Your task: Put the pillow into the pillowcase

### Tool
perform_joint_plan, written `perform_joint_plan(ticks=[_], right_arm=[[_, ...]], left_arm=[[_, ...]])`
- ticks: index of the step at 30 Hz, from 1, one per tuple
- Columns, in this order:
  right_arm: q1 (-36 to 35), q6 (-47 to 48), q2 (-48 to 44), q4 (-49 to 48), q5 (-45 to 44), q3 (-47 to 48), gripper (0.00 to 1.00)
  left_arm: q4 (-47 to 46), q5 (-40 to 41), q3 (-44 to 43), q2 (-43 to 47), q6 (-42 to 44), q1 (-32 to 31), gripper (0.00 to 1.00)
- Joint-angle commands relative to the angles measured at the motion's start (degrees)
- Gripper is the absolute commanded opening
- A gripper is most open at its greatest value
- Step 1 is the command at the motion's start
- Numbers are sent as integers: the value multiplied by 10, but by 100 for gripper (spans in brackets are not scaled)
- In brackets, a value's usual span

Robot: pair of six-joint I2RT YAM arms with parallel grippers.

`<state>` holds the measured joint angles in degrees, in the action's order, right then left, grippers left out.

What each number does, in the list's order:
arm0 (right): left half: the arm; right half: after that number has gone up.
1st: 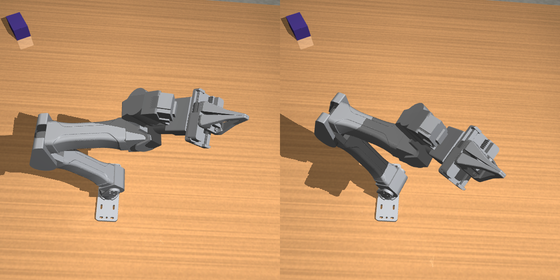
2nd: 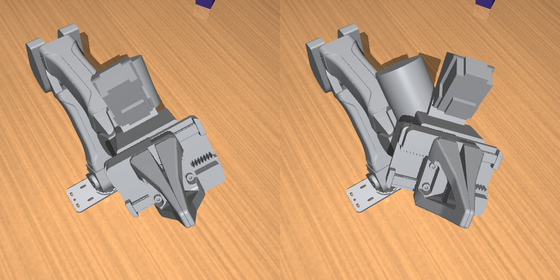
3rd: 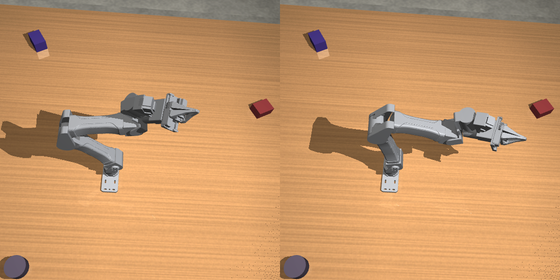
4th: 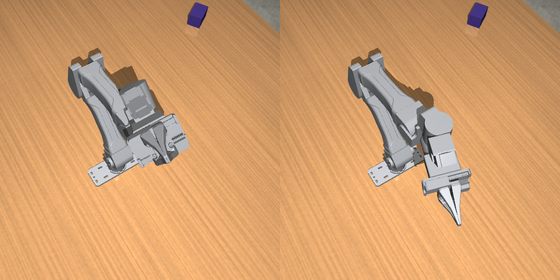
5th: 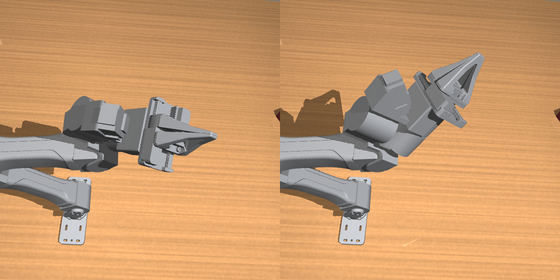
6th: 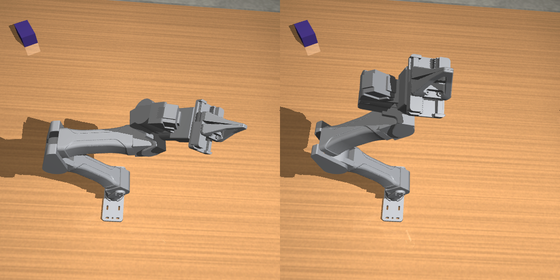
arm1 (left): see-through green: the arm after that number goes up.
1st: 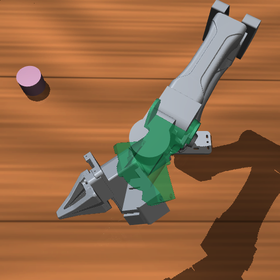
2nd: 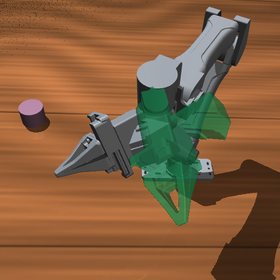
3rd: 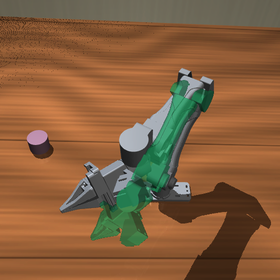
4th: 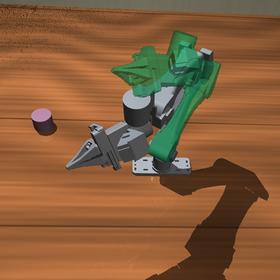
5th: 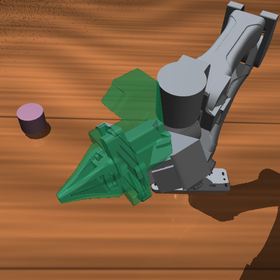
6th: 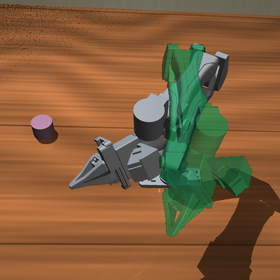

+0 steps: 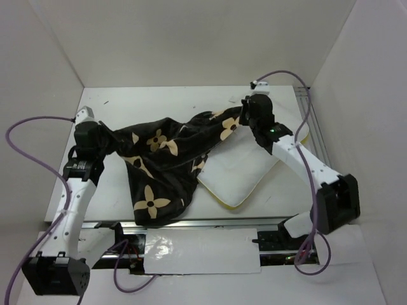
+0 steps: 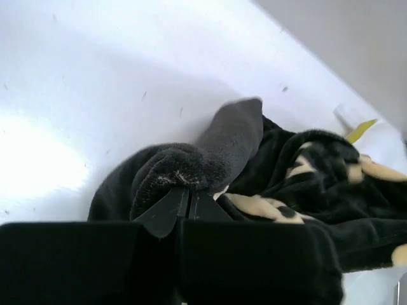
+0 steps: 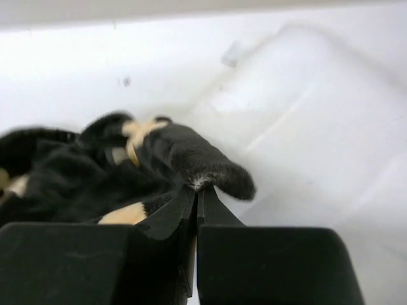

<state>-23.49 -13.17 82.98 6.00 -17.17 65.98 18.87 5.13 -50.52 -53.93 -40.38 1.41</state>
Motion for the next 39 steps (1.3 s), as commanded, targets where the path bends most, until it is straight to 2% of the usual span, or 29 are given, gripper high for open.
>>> perform_joint_plan(ticks=[1, 5, 11, 19, 23, 26, 29, 33, 39], right_arm=[[-2, 15, -88, -15, -63, 1, 0], [-2, 41, -141, -3, -71, 45, 0], [-8, 71, -203, 3, -28, 100, 0], [-8, 140, -251, 3, -110, 194, 0], [-8, 212, -251, -25, -173, 222, 0], [-8, 272, -235, -30, -203, 275, 0], [-8, 313, -235, 14, -151, 333, 0], [-8, 311, -235, 57, -76, 415, 0], [-8, 298, -240, 96, 1, 506, 0]], left_arm=[[18, 30, -63, 57, 31, -1, 0], [38, 42, -121, 101, 43, -1, 0], [91, 62, -232, 114, 50, -1, 0], [176, 285, -372, 91, 62, -1, 0], [176, 348, -453, 46, 105, -1, 0], [176, 354, -536, 12, 139, -1, 0], [155, 334, -593, 12, 175, -1, 0], [113, 305, -635, 23, 231, -1, 0], [68, 338, -710, 29, 296, -1, 0]])
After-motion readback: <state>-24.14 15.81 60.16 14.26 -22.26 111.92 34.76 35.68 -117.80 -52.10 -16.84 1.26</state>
